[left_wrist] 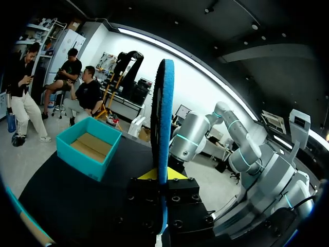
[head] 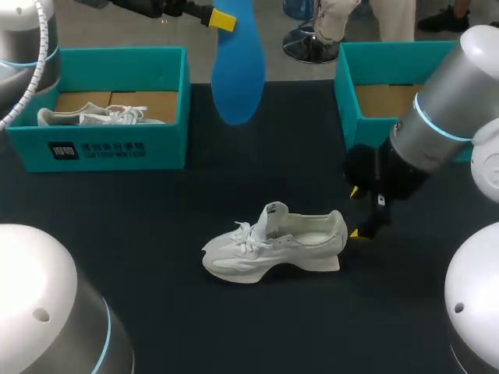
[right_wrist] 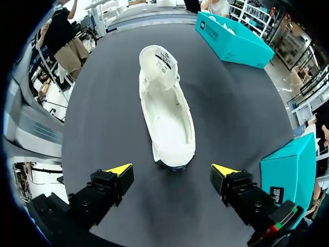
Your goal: Take the shoe out of the shoebox, open the shoe tongue, remove and reinsert the insole, then place the shoe into the shoebox
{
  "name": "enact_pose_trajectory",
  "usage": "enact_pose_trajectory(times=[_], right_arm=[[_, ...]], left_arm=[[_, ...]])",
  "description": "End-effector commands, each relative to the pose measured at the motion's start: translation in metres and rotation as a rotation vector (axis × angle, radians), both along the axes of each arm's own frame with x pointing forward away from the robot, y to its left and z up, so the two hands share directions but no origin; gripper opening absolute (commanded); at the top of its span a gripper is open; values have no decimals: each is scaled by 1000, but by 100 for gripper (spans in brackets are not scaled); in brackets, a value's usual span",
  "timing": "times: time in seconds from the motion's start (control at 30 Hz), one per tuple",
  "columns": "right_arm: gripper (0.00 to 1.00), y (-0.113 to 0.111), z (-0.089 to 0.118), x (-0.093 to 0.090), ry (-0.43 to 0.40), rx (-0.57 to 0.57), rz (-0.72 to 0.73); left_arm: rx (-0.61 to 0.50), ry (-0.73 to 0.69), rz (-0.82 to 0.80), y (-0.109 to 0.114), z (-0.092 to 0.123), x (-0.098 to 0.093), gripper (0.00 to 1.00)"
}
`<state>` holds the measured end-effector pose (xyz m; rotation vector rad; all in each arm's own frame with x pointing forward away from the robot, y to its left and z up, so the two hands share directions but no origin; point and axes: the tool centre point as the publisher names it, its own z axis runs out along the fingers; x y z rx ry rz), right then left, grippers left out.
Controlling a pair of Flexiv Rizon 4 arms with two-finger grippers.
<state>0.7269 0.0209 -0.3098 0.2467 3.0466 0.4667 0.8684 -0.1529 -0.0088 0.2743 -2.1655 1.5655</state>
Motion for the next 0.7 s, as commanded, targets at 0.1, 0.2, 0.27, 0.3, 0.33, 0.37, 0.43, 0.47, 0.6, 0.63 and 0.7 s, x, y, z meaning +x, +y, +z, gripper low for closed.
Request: enact_pose_trajectory(times=[0.1, 0.2, 0.27, 0.3, 0.33, 0.37, 0.43, 0.47, 0.6, 0.63, 0.7], right_arm=[[100, -3, 0, -2, 1, 3, -6], [100, -3, 0, -2, 5, -1, -6], [100, -3, 0, -2, 7, -3, -5], [100, -3, 1, -2, 8, -3, -4], [100, -3, 1, -1, 9, -4, -4], [100, -2, 2, -1, 9, -5, -3], [100, 0, 3, 1, 11, -10, 4], [100, 1, 4, 2, 11, -11, 7], [100, 9, 7, 8, 12, -21, 32], [100, 12, 6, 10, 17, -24, 41], [100, 19, 5, 15, 22, -28, 56]], left_arm=[[-23, 5, -23, -15, 15, 9, 0], [-31, 13, -22, -13, 22, 17, 0], [-31, 18, -14, -10, 24, 21, 0], [-32, 20, -12, -8, 23, 23, 0], [-32, 22, -11, -7, 23, 24, 0], [-31, 27, -9, -6, 21, 25, 0], [-28, 31, -17, -5, 19, 26, 0], [-11, 38, -12, -5, 17, 26, 0], [-11, 38, -12, -5, 17, 26, 0], [-11, 38, -12, -5, 17, 26, 0], [-11, 38, -12, -5, 17, 26, 0]])
